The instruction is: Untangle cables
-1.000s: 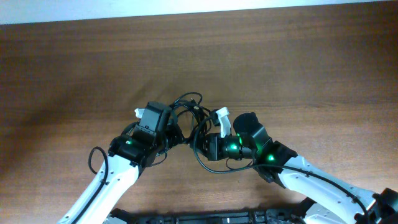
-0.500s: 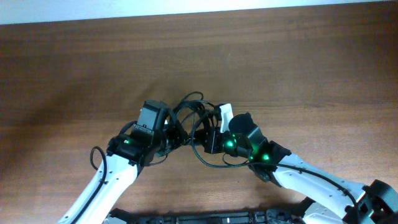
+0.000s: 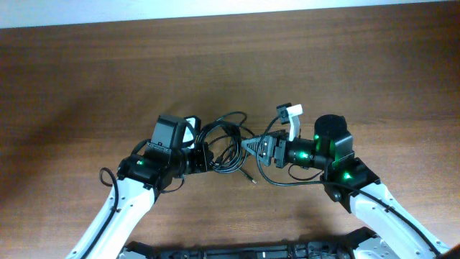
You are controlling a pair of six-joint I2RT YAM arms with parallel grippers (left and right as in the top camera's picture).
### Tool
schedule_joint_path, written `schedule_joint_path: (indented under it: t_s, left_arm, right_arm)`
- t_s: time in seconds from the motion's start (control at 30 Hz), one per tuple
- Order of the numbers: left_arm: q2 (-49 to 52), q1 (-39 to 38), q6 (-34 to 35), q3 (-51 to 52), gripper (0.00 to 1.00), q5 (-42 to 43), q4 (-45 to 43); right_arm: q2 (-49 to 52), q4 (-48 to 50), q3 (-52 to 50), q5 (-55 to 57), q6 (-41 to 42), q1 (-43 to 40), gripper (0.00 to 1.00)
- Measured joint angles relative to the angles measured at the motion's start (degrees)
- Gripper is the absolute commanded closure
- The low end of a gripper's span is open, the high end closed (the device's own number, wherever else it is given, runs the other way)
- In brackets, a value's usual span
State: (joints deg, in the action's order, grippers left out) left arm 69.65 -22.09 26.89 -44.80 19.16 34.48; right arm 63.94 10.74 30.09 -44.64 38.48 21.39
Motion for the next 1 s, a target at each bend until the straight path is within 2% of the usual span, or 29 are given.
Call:
schedule_joint_path:
  t_s: [0.1, 0.17, 0.2, 0.27, 0.3, 0.37, 0.4, 0.47, 0.5, 0.57, 0.67, 0.77, 0.8, 0.87, 0.9, 0.93, 1.0]
  left_arm:
    - [-0.2, 0.0, -6.8, 0.0, 1.00, 1.0, 0.0]
    - [-2.0, 0.0, -12.6, 0.0, 1.00, 2.2, 0.0]
    - [-3.4, 0.0, -14.5, 0.0, 1.00, 2.6, 0.0]
    - [-7.0, 0.0, -18.7, 0.0, 1.00, 3.3, 0.0]
    - [-8.8, 0.0, -20.6, 0.0, 1.00, 3.4, 0.0]
    - [-11.1, 0.0, -23.4, 0.0, 1.00, 3.5, 0.0]
    - [-11.9, 0.0, -24.3, 0.0, 1.00, 3.5, 0.0]
    - [-12.7, 0.0, -25.0, 0.0, 1.00, 3.5, 0.0]
    - [-12.7, 0.0, -25.3, 0.0, 1.00, 3.5, 0.0]
    - [-12.7, 0.0, -25.6, 0.0, 0.94, 3.5, 0.0]
    - [-12.8, 0.0, -25.8, 0.0, 0.92, 3.0, 0.1]
    - [-12.8, 0.0, -25.8, 0.0, 0.81, -1.0, 1.6]
    - [-12.8, 0.0, -25.7, 0.0, 0.62, -4.0, 2.8]
    - [-12.9, 0.0, -24.4, 0.0, 0.48, -8.4, 3.8]
    - [-12.9, 0.0, -23.0, 0.0, 0.38, -10.6, 3.9]
    - [-12.9, 0.0, -21.9, 0.0, 0.04, -12.2, 3.9]
    - [-12.9, 0.0, -20.8, 0.0, 0.01, -13.9, 3.9]
  right_arm:
    - [0.0, -5.5, 0.1, -0.5, -9.7, -0.3, 0.13]
    - [0.0, -11.0, 0.2, 0.6, -14.4, -0.3, 0.04]
    - [0.0, -12.4, 0.2, 1.4, -15.8, -0.3, 0.01]
    - [0.0, -13.8, 0.2, 2.9, -17.7, -0.3, 0.01]
    - [0.0, -13.7, 0.2, 3.4, -18.4, -0.3, 0.13]
    - [0.0, -13.7, 0.2, 3.7, -18.9, -0.3, 0.56]
    - [0.0, -13.5, 0.2, 3.6, -19.3, -0.3, 0.72]
    - [0.0, -13.2, 0.2, 3.7, -19.5, -0.3, 0.93]
    - [0.0, -12.2, 0.2, 3.7, -19.5, -0.2, 0.96]
    - [0.0, -8.6, 0.1, 4.5, -19.5, -0.3, 0.96]
    - [0.0, -7.3, 0.1, 9.4, -18.9, -0.3, 0.96]
    - [0.0, -7.4, 0.1, 17.8, -15.4, -0.3, 0.96]
    - [0.0, -7.4, 0.1, 19.8, -14.3, -0.3, 0.96]
    - [0.0, -7.4, 0.1, 22.4, -13.1, -0.3, 0.96]
    - [0.0, -7.4, 0.1, 23.4, -12.7, -0.3, 0.96]
    - [0.0, -7.4, 0.1, 23.9, -12.5, -0.3, 0.95]
    - [0.0, -7.5, 0.1, 24.5, -11.0, -0.3, 0.87]
